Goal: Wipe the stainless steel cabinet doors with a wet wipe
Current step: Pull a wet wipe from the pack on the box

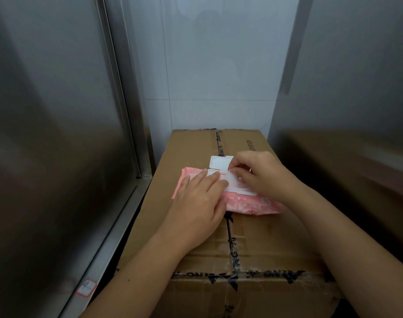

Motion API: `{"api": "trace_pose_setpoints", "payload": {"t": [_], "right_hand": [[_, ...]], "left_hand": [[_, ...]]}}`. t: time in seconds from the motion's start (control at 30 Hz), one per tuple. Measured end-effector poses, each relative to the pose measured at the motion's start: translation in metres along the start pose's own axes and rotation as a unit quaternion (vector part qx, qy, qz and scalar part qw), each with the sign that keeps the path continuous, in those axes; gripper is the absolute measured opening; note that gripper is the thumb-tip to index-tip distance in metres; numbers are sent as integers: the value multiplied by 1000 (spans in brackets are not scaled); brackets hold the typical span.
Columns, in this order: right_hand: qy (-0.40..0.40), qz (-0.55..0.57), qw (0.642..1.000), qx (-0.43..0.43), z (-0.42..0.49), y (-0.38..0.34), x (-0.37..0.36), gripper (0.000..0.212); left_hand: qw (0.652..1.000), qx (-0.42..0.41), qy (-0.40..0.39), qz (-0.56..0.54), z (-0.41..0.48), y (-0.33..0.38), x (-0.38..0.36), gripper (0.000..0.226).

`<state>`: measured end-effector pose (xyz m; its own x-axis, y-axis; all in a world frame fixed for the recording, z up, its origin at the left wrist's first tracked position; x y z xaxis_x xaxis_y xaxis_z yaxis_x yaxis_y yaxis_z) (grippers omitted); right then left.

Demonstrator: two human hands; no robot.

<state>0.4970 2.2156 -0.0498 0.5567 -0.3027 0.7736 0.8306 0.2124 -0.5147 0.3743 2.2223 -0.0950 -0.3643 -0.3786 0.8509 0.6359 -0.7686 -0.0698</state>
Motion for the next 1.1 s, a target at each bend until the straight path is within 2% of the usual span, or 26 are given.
{"api": "trace_pose_setpoints", "payload": {"t": [0.1,0.17,0.37,0.6,0.77,0.87,0.97,1.1], "right_hand": [[31,-16,999,35,-2,-6,3,14],[44,-21,998,51,-3,-8,5,12],[69,-9,997,44,-4,-7,8,11],[101,18,994,43,-1,-5,11,11],[133,21,990,50,0,-8,13,10],[145,41,988,34,1,-8,15,10],[153,66,986,5,2,-4,13,11],[77,154,983,-67,4,8,7,20]], "left_hand": [[998,-5,-59,-34,0,2,-4,56],[997,-11,-67,-24,0,3,-7,61],[997,-26,-79,3,2,4,-11,57],[998,-34,-22,54,3,7,-6,49],[997,-40,-13,63,4,8,-4,47],[998,-37,-11,56,6,8,-4,49],[998,-28,-51,39,5,6,-8,53],[995,-21,-70,62,3,6,-12,54]]}}
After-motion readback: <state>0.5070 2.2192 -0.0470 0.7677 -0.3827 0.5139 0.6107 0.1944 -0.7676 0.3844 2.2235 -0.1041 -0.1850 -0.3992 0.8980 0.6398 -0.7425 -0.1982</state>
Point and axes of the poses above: each hand's wrist, its own z-axis towards the middle knuckle, its own x-axis out of the back of the hand, y = z × x, the point moved 7 cm from there along z, towards the middle knuckle, and after that the axes turned 12 degrees about z, right-handed, at the moved point
